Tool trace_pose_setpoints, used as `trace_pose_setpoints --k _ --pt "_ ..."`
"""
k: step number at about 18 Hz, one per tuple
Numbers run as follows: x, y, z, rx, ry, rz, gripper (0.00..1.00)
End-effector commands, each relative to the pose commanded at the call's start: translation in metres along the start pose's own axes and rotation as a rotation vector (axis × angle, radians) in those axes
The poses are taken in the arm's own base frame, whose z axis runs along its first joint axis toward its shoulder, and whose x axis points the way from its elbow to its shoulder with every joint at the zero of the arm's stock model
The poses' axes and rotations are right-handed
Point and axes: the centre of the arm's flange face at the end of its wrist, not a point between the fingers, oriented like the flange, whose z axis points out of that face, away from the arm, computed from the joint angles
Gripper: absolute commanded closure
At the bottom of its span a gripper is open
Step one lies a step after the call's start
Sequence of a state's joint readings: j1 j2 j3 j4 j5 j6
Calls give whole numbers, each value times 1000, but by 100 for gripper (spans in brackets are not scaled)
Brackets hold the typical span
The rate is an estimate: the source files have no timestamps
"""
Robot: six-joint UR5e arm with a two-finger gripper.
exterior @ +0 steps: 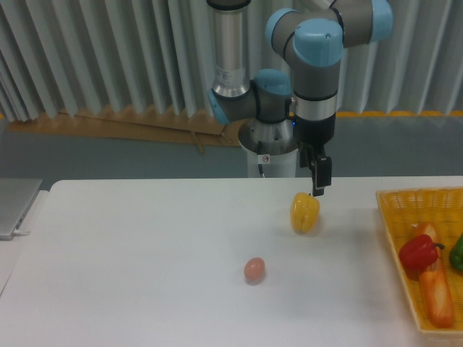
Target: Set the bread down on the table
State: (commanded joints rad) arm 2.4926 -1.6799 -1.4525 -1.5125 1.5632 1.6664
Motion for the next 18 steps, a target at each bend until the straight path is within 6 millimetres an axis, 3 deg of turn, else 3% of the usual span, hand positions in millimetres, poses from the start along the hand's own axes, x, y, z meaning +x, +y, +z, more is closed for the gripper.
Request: trace_pose_setpoints --k 5,18 --pt "6 -3 -11 -3 -23 -5 0" --pt "4 -3 -10 3 -22 6 0"
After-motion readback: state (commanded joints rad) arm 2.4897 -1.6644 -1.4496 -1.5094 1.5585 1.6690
